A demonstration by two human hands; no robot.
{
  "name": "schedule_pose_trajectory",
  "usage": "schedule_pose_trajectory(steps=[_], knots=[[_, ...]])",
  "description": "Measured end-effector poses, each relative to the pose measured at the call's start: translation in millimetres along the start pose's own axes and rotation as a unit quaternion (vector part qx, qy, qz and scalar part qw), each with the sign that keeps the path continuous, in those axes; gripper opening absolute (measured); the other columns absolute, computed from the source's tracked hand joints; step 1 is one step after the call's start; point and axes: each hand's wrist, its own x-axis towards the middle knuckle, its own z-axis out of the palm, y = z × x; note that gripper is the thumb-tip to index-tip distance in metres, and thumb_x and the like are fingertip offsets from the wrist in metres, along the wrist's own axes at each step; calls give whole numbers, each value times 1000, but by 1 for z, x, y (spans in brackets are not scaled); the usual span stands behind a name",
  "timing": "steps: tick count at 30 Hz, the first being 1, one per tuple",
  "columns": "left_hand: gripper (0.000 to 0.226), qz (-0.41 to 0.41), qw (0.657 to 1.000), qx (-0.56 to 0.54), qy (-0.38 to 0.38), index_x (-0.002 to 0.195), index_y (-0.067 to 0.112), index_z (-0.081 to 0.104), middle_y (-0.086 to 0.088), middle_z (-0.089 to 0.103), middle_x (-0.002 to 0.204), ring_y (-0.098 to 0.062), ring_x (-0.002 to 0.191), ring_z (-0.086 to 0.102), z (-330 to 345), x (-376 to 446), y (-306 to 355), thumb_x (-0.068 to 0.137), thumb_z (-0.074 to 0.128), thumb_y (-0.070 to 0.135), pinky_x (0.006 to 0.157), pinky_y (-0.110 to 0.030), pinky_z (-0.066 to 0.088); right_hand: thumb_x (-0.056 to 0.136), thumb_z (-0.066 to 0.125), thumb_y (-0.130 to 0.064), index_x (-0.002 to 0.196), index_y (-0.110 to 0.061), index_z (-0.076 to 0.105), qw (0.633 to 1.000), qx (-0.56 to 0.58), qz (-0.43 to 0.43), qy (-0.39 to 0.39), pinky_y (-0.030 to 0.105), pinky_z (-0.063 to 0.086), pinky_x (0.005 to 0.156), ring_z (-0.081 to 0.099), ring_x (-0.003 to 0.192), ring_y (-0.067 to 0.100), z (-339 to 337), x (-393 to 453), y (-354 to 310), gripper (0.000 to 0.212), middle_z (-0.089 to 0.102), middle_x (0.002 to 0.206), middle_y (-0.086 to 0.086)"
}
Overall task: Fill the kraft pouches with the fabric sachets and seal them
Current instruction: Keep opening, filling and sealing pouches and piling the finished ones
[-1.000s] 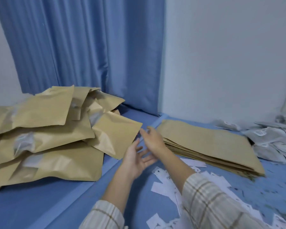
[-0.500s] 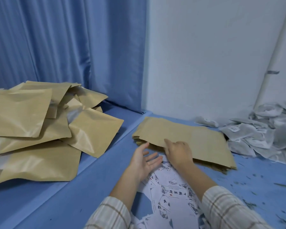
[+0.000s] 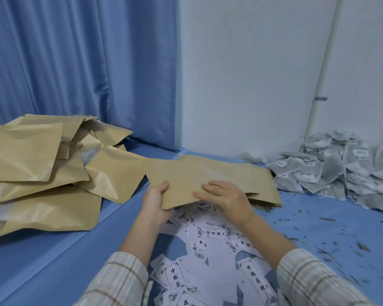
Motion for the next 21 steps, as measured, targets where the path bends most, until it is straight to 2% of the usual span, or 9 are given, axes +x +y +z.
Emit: schedule_pose_trajectory(steps=[2,4,7,9,11,12,15,18,21], knots=[[39,119,991,55,7,127,15,48,-9,63,118,-23,90,62,9,-12,3,94,41,-3,71,-36,54,70,77,-3,101,-21,74,994,53,66,-69,35,56,78,66,91,22,-11,10,-12,36,72,98,-1],[48,245,954,171,3,134,19,46,-6,58,130,-18,105,59,21,-31,7,93,39,-6,91,-29,47,85,59,-5,117,-25,66,956,182,204,-107,32,50,88,61,103,20,-25,26,-31,38,68,111,-5],[59,406,837,365,-30,143,34,35,19,58,119,13,93,54,43,-68,6,94,36,0,77,2,36,96,50,-18,119,-31,58,800,461,383,-16,18,50,81,65,93,10,-55,62,-60,28,67,104,-11],[62,482,736,474,-23,144,42,23,10,52,134,8,113,48,56,-88,-4,97,36,4,92,-7,35,94,51,-28,108,-30,61,710,573,407,45,17,51,71,66,84,7,-76,79,-69,17,68,90,-10],[62,501,625,597,44,144,41,1,-9,23,155,-22,141,25,66,-101,-20,101,36,14,114,-35,21,90,59,-33,83,-24,63,685,593,416,75,18,50,64,62,72,7,-96,79,-71,12,63,72,-8],[64,479,591,645,72,144,39,-8,-13,12,158,-31,144,14,69,-107,-28,101,35,18,116,-43,13,88,61,-34,71,-21,59,684,579,434,93,18,48,58,57,64,8,-102,72,-71,21,58,63,-6],[68,418,577,699,55,151,32,-1,-15,-8,158,-38,144,-8,73,-117,-58,97,39,25,114,-53,1,91,59,-26,57,-15,55,670,513,515,153,17,40,49,46,53,7,-108,39,-65,36,49,51,-5],[70,358,582,730,-4,151,27,10,-12,-17,157,-34,143,-19,69,-117,-92,89,44,31,112,-54,-9,92,56,-18,65,2,57,580,521,605,163,24,42,59,49,62,16,-102,-1,-61,34,53,61,5],[69,290,601,743,-49,150,29,11,-7,-17,158,-28,143,-20,60,-111,-120,90,43,38,113,-52,-10,92,56,-14,57,-11,52,526,531,647,152,21,37,49,43,54,14,-96,-37,-58,35,47,53,2]])
